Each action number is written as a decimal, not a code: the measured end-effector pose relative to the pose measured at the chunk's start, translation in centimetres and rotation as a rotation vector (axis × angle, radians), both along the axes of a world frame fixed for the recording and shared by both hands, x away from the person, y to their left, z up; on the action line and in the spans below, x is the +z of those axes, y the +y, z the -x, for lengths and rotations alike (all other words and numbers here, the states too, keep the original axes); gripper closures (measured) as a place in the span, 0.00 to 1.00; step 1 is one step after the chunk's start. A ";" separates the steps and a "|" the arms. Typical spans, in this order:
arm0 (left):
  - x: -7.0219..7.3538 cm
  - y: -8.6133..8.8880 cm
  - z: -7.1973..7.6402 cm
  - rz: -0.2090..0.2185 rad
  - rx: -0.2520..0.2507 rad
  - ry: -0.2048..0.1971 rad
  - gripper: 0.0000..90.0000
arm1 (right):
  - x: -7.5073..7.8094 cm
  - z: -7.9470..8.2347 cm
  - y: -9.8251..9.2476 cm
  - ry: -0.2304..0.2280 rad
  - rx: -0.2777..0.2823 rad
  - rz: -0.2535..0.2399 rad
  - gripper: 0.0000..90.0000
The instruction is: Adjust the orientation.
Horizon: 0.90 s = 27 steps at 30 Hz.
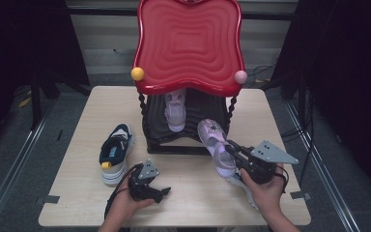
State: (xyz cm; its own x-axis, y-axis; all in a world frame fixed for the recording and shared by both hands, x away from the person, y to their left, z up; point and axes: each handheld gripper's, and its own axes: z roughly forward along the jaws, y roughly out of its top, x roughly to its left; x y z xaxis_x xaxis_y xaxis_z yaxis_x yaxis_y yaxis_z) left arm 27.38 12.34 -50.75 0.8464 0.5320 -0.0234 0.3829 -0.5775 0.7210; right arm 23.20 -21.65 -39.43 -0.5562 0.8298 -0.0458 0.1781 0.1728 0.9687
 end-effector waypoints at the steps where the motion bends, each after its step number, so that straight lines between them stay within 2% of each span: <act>1: 0.0 0.0 0.0 0.000 0.000 0.000 0.17 | 0.0 -0.2 0.1 -0.004 -0.003 -0.001 0.92; 11: 0.0 0.0 0.0 0.000 0.000 0.000 0.17 | -0.2 -1.4 1.7 -0.008 -0.046 0.011 0.92; 27: 0.0 0.0 0.0 0.006 -0.001 0.002 0.17 | -0.6 -3.1 3.3 -0.057 -0.161 0.008 0.92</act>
State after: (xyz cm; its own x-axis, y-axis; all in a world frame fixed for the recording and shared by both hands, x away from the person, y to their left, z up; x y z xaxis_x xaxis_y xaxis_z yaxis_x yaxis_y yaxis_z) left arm 27.34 12.29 -50.78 0.8472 0.5306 -0.0287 0.3838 -0.5737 0.7236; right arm 26.32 -18.35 -40.06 -0.4122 0.9075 -0.0807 0.1485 0.1543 0.9768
